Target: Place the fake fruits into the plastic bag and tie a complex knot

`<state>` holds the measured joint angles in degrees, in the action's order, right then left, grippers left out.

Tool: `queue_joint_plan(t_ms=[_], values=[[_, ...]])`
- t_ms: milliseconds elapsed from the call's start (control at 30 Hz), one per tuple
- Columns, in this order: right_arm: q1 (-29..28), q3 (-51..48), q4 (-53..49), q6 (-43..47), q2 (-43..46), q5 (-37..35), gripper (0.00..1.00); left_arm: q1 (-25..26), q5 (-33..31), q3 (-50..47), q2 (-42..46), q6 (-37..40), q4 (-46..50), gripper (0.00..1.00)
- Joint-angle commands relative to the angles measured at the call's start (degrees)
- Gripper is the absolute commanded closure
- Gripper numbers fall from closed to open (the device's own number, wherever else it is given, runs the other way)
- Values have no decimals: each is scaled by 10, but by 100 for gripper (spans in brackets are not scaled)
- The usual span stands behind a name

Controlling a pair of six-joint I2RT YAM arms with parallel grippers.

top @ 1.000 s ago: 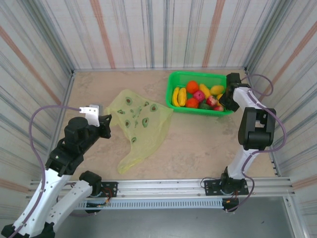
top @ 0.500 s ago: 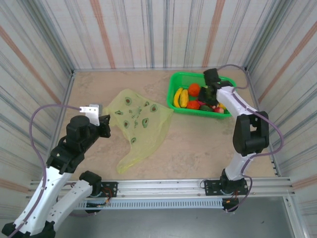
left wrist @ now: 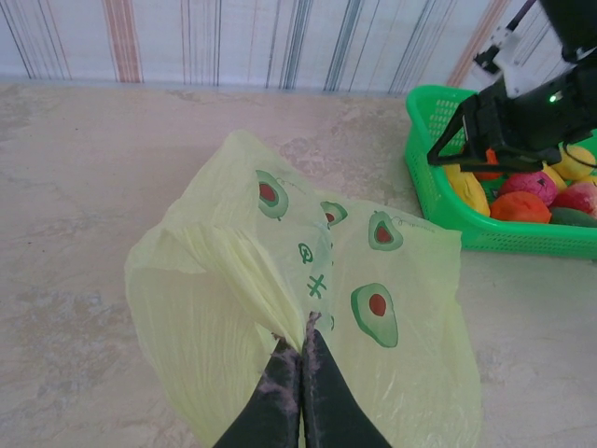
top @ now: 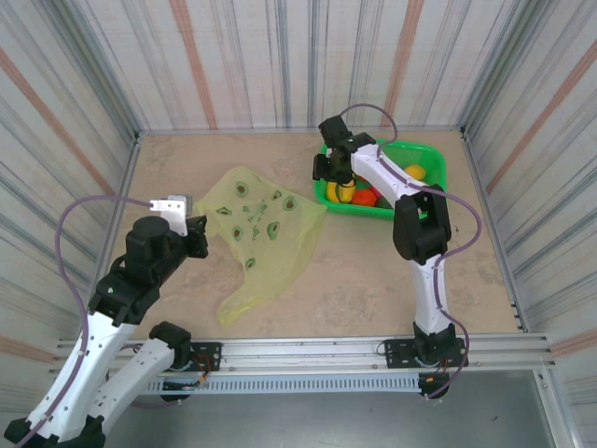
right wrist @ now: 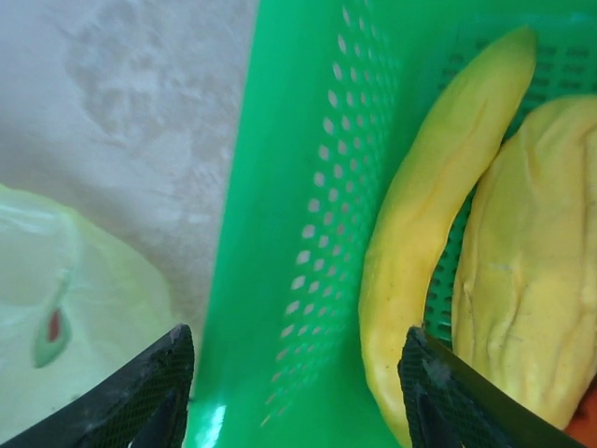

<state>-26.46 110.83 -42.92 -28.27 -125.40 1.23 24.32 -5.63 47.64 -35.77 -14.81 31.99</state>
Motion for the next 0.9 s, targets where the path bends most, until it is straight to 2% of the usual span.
queue_joint_plan(t_ms=[0,67,133,167,300,433,533,633,700,800,867], values=[[-16,23,-45,-9,-15,-10,44,-4,0,6,5,1,5,100],[-18,20,-55,-12,-17,-19,49,-4,0,5,6,0,4,100],[-17,-2,-50,-14,-7,-27,58,-4,0,5,8,0,4,100],[-17,-22,-41,-15,4,-27,65,-4,0,6,9,1,4,100],[-15,-115,-4,-20,58,-24,79,-4,-1,6,11,0,4,100],[-16,-183,14,-22,108,-16,86,-5,-1,5,11,0,4,100],[-18,-238,30,-25,143,-6,86,-5,-1,5,11,0,4,100],[-21,-282,44,-15,178,-11,85,-7,-2,6,8,0,2,100],[-20,-292,40,-2,194,-20,80,-7,4,5,3,0,-5,100],[-17,-290,29,20,226,-22,53,-7,37,13,-3,-3,-16,100],[-18,-291,34,41,258,-20,43,-7,62,30,-9,-8,-15,100]])
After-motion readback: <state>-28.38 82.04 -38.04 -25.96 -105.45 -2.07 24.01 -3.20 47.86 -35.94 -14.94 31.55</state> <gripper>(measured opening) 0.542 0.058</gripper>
